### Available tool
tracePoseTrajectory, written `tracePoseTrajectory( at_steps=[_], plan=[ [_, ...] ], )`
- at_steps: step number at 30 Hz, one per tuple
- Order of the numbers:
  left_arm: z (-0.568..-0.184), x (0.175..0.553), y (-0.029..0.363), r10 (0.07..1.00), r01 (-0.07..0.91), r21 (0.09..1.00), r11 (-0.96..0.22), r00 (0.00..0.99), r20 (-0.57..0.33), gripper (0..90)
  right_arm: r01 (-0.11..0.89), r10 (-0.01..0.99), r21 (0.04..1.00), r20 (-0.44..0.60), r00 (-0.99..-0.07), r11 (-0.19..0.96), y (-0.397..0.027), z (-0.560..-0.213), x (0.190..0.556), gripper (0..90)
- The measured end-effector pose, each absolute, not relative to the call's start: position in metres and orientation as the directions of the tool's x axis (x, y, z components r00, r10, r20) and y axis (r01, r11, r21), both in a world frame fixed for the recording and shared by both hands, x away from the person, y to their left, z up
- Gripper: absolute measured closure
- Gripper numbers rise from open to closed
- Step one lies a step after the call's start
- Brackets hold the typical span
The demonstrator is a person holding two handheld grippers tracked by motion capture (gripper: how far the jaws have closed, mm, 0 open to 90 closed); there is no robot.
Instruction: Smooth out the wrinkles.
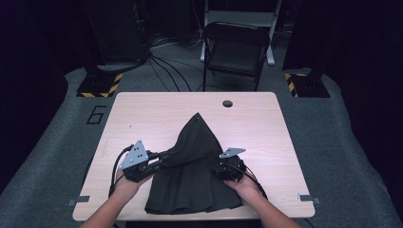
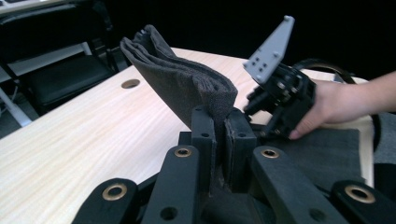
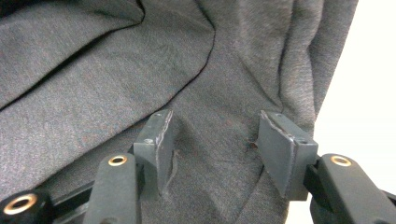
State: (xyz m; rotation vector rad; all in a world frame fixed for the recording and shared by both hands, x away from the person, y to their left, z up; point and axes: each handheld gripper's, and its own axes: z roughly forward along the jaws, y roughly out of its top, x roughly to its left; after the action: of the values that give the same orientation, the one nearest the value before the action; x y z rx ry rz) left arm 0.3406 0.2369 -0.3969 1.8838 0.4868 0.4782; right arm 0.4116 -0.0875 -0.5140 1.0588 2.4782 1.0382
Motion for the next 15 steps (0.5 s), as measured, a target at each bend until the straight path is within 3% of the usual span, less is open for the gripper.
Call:
tracePoseTrajectory(
  at_steps=[9,15],
  plan=[
    [-0.412,0.322,0.245,0.516,0.113,0.93,-0.35,0.852,0.091,84.1,0.571,0.712,0.699,0.126,-0.691,0.43,-0.095,-0.513,0.417,48.5],
    [-0.424,0.313,0.249,0.513,0.143,0.928,-0.345,0.856,0.059,84.1,0.566,0.708,0.7,0.121,-0.696,0.436,-0.096,-0.514,0.417,48.6]
  ],
)
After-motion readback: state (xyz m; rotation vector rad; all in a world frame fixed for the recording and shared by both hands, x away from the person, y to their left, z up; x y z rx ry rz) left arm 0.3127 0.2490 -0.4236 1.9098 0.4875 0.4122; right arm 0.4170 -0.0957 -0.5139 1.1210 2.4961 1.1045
